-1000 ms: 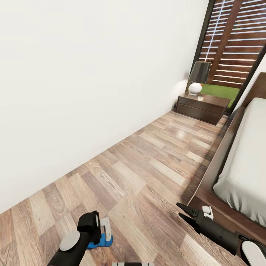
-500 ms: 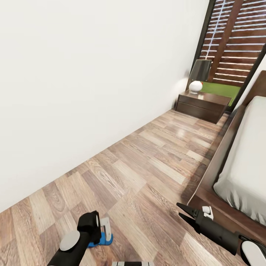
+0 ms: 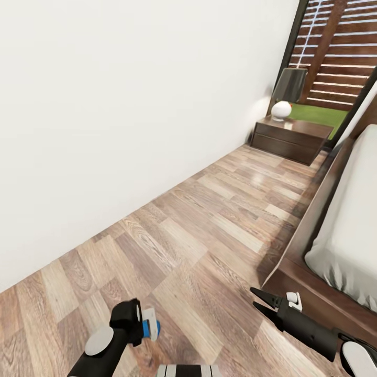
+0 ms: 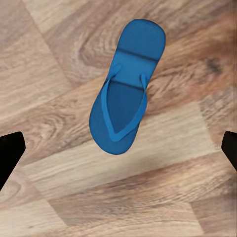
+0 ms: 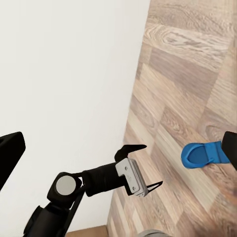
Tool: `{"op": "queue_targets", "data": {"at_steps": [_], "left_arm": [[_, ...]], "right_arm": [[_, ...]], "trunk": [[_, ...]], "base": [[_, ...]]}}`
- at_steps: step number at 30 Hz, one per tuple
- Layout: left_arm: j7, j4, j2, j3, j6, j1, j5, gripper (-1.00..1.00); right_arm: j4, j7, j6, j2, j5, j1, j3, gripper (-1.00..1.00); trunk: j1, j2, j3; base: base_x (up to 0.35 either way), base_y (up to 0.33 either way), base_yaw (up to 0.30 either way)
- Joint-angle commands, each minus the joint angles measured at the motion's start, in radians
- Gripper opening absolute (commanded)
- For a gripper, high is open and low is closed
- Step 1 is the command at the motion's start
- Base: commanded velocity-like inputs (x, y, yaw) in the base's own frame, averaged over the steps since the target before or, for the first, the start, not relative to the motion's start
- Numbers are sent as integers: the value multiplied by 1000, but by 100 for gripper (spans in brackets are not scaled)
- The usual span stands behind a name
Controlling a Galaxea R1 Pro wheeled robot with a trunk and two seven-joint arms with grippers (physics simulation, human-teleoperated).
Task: In the bedroom, move the book from the bed onto either nightstand, and place the two sandals side by side next to the bed.
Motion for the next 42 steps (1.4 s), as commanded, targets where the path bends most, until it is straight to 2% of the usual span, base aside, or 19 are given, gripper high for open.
{"op": "queue_targets", "data": {"at_steps": [1, 11, 30, 32, 34, 36, 37, 38, 40, 42], "left_arm": [[-6, -1, 0, -1, 6, 0, -4, 100], [-7, -5, 1, -1, 8, 0, -4, 100], [-10, -8, 1, 3, 11, 0, -6, 100], [-9, -9, 2, 3, 10, 0, -6, 100], [-9, -9, 2, 3, 10, 0, -6, 100], [-8, -9, 2, 4, 9, 0, -6, 100], [-8, -9, 3, 4, 9, 0, -6, 100], [-8, -9, 3, 4, 9, 0, -6, 100], [-7, -9, 3, 4, 9, 0, -6, 100], [-7, -8, 3, 4, 9, 0, -6, 100]], "right_arm": [[0, 6, 4, 0, 4, -1, -1, 100], [0, 5, 3, 6, 4, -1, 4, 100], [-1, 4, 3, 0, 2, -1, -4, 100], [0, 7, 4, 0, -15, -1, -7, 100], [0, 11, 4, 0, -62, -1, -13, 100], [0, 36, 12, -1, -160, -1, -20, 100], [0, 44, 17, -1, -184, -1, -21, 100], [0, 58, 30, -2, -226, 0, -22, 100], [0, 72, 49, -3, -264, -1, -24, 100], [0, 79, 61, -4, -283, -1, -25, 100]], "trunk": [[0, -1, -5], [5, -3, -43], [13, -7, -117], [14, -8, -125], [15, -8, -132], [16, -9, -140], [16, -9, -144], [17, -9, -148], [18, -10, -156], [19, -10, -163]], "base": [[0, 0, 0], [0, 0, 0], [0, 0, 0], [0, 0, 0], [0, 0, 0], [0, 0, 0], [0, 0, 0], [0, 0, 0], [0, 0, 0], [0, 0, 0]]}}
